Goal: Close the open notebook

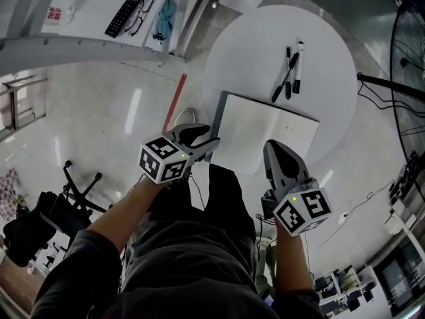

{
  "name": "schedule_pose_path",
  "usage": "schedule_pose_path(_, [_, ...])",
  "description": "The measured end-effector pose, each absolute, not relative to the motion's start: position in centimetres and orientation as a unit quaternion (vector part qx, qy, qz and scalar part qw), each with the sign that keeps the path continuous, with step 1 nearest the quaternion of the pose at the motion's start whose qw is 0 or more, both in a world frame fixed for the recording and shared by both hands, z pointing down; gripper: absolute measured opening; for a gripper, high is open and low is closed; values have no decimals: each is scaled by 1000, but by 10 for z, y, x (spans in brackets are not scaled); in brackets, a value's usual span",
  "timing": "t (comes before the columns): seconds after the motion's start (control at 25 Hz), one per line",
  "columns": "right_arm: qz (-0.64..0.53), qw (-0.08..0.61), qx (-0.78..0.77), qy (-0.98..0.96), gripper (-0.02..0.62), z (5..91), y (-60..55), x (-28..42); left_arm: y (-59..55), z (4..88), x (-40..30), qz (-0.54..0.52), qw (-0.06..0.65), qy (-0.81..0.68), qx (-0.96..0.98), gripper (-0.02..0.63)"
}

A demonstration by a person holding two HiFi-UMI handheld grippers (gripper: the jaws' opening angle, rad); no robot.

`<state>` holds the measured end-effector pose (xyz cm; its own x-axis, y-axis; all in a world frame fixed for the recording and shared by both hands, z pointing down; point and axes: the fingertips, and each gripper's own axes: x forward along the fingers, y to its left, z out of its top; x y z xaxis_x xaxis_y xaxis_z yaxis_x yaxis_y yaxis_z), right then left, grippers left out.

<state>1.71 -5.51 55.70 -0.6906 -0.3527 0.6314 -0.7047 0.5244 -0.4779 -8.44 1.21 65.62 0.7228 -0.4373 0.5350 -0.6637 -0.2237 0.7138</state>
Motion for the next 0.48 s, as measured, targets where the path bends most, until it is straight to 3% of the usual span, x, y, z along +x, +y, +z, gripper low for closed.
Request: schedule_pose_path(0.48, [374, 240, 311, -840, 21, 564, -48, 32, 39, 681, -59, 127, 569, -323, 746, 225])
